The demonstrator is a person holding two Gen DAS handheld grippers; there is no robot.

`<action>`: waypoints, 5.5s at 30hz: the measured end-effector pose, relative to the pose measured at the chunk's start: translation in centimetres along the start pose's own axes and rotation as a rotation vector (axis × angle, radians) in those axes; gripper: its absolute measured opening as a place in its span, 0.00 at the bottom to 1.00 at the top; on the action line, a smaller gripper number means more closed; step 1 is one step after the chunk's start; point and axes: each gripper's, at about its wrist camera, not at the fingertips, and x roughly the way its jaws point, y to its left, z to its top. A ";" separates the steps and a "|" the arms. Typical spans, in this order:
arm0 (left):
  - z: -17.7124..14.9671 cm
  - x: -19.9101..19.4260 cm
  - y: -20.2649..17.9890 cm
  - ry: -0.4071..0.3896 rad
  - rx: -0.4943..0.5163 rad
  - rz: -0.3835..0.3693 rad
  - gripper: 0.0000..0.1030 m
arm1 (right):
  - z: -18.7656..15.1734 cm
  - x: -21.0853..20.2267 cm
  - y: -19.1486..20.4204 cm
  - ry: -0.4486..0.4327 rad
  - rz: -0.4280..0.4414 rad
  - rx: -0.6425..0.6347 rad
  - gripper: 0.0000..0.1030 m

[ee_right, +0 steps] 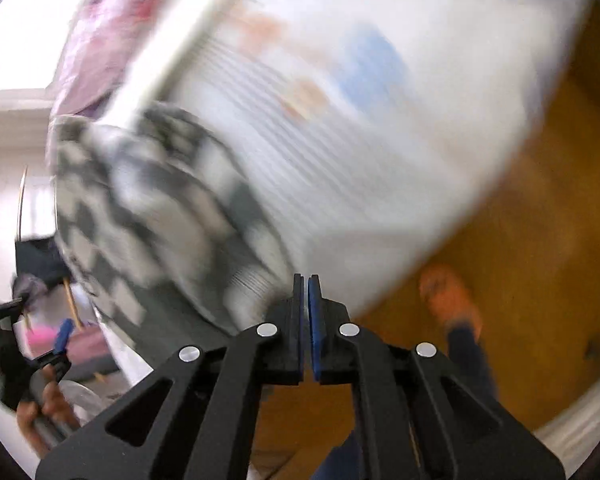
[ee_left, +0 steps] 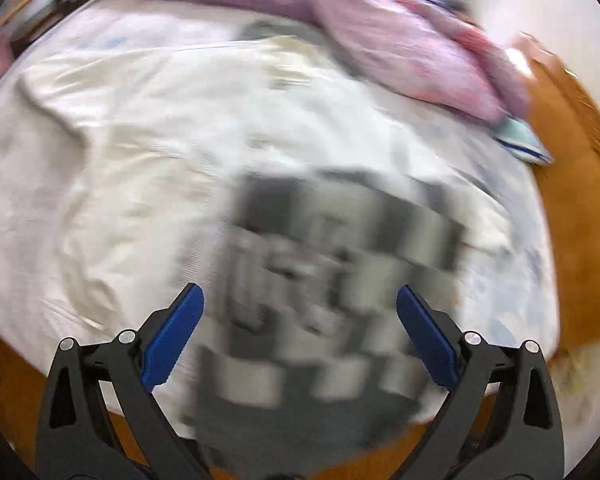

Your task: Fold large clothes

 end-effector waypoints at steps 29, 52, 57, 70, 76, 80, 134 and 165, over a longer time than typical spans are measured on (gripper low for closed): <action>-0.2 11.0 -2.7 0.231 0.137 -0.006 0.95 | 5.5 4.3 6.6 0.140 -0.132 -0.304 0.41; -0.8 9.2 -2.3 0.207 0.062 -0.131 0.96 | 11.0 13.4 14.7 0.100 -0.225 -0.517 0.00; -6.2 6.0 2.3 0.235 0.000 -0.176 0.96 | 11.0 13.4 14.5 0.082 -0.226 -0.514 0.00; -14.4 10.9 3.8 0.446 -0.100 -0.224 0.59 | 9.1 8.1 11.1 0.043 0.004 -0.412 0.11; -12.4 8.6 3.5 0.479 -0.083 -0.293 0.29 | 3.3 3.0 4.2 -0.008 0.037 -0.208 0.61; -11.0 7.4 2.9 0.484 -0.056 -0.285 0.29 | -0.7 2.3 -1.0 0.015 0.076 0.029 0.67; -0.7 10.6 4.0 0.419 0.104 -0.353 0.88 | -2.2 11.2 3.4 0.113 0.277 0.150 0.56; -7.8 9.3 -32.7 0.055 0.280 -0.497 0.52 | 21.5 -10.5 -5.2 -0.257 0.013 -0.342 0.40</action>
